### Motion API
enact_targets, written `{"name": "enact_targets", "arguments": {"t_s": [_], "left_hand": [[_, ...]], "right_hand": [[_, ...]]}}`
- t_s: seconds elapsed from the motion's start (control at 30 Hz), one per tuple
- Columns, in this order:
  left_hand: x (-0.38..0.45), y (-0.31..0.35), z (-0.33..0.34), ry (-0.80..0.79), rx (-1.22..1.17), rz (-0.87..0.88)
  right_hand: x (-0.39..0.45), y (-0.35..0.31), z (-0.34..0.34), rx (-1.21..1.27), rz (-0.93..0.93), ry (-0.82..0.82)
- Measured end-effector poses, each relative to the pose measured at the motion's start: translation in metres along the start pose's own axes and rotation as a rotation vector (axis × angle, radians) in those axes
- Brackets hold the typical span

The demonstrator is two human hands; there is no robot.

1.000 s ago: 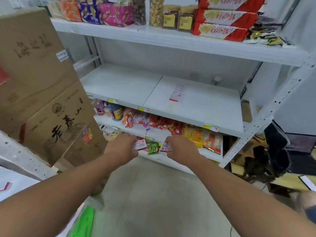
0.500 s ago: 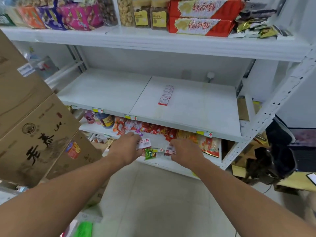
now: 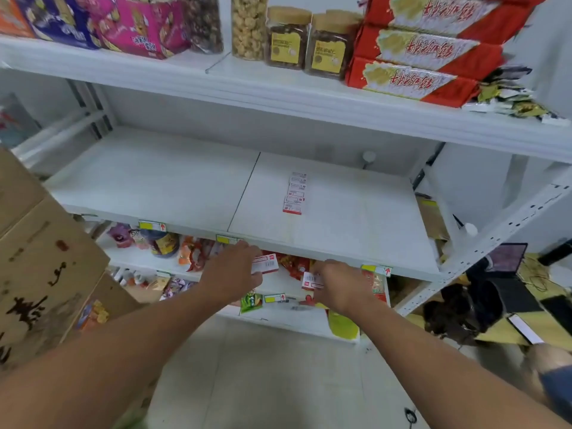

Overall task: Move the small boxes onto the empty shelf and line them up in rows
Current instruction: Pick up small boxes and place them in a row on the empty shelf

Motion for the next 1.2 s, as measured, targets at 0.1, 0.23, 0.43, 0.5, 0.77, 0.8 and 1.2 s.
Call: {"name": "enact_targets", "arguments": {"t_s": [0.1,0.23,0.43,0.5,0.77,0.8,1.2], "left_hand": [[0.020,-0.020,0.005,-0.022,-0.038,0.039],[0.043,-0.035,0.016,-0.051,-0.054,0.076],[0.090,-0.031,0.024,-0.112,-0.036,0.112],[0.107,-0.027,0.029,-0.116,-0.027,0.114],[0.189,-0.006,0.040,-0.138,0.105,0.087],[0.199,-0.003,0.042,-0.136,0.106,0.078],[0.296,-0.002,0.100,-0.175,0.042,0.019]], "right_hand": [[0.015,-0.009,0.002,0.004,0.037,-0.009],[0.030,-0.018,0.004,-0.005,0.094,-0.004],[0.058,0.000,0.003,0.077,0.128,-0.026],[0.071,0.012,0.003,0.092,0.131,-0.031],[0.140,0.065,0.003,0.121,0.066,-0.022],[0.150,0.070,0.004,0.132,0.062,-0.025],[0.206,0.089,0.037,0.111,0.031,-0.103]]}}
Point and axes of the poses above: each hand's wrist, its own x-axis towards the middle knuckle, its own z-axis out of the palm, y = z × x, the point moved 1 cm from there along x, towards the middle knuckle, and after that the axes turned 3 degrees about x, right-handed, at the moved point
